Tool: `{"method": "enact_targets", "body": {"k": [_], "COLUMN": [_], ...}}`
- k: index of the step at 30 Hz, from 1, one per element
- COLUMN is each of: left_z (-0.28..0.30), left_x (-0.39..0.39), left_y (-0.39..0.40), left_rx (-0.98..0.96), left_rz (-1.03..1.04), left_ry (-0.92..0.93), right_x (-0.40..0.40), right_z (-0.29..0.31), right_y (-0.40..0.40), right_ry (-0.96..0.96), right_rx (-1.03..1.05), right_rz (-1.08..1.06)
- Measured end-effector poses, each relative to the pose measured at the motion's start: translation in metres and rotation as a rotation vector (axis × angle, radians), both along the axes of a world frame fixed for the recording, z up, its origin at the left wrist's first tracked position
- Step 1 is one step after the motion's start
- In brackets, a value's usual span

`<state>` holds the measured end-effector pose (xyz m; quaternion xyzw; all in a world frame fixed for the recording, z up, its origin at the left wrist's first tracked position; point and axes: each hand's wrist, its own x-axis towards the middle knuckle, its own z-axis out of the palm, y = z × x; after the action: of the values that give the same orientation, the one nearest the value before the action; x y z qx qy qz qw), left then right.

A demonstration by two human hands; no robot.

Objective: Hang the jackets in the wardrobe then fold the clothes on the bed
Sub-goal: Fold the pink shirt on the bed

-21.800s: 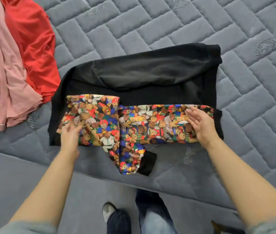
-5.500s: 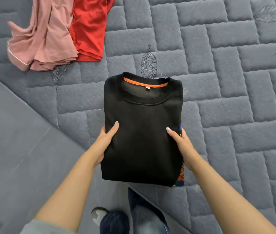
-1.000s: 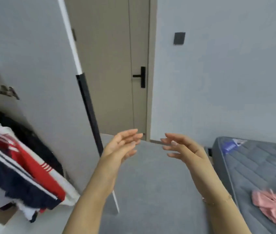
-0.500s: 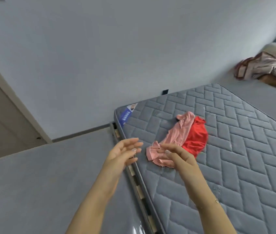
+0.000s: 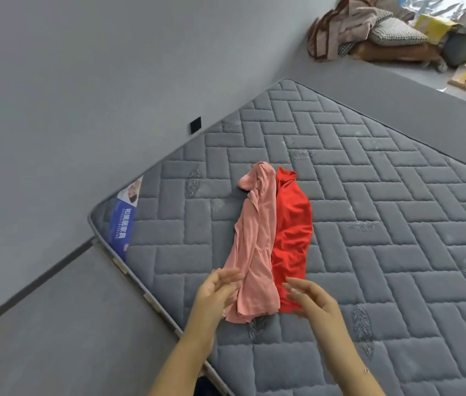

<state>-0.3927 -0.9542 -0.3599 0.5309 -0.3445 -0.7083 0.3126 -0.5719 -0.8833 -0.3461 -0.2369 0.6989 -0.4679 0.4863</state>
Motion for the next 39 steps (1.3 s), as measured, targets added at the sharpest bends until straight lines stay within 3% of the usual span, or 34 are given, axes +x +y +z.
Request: {"method": "enact_targets", "body": {"k": [9, 12, 15, 18, 22, 27, 33, 39], "left_z": [-0.185, -0.246, -0.291, -0.322, -0.329, -0.314, -0.299, -0.266], "left_x": [-0.053, -0.081, -0.104, -0.108, -0.085, -0.038, -0.011, -0.03], "left_y": [-0.153, -0.178, -0.188, -0.184, -0.169, -0.141, -0.086, -0.029], "left_rx": [0.02, -0.004, -0.016, -0.147, -0.226, -0.004, 0.151, 0.078], "left_rz": [-0.18, -0.241, -0.36, -0.364, -0.234, -0.238, -0.21, -0.139], "left_ry": [-0.294, -0.489, -0.564, -0.704, -0.52, -0.281, -0.3, -0.317], "right_x": [0.005, -0.002, -0.006, -0.01, -0.019, -0.015, -0.002, -0.023], "right_z": [-0.142, -0.196, -0.246, -0.279, -0.294, -0.302, -0.314, -0.298], "right_y": [-0.134, -0.143, -0.13, -0.105, -0.067, -0.053, -0.058, -0.018], "right_ry": [-0.024, 0.019, 0.057, 0.032, 0.011, 0.053, 0.617, 0.464], "right_rx": [0.027, 0.045, 0.085, 0.136, 0.184, 0.247, 0.375, 0.154], "right_rz": [-0.195, -0.196, -0.257, -0.321, -0.328, -0.335, 0.11, -0.14]}}
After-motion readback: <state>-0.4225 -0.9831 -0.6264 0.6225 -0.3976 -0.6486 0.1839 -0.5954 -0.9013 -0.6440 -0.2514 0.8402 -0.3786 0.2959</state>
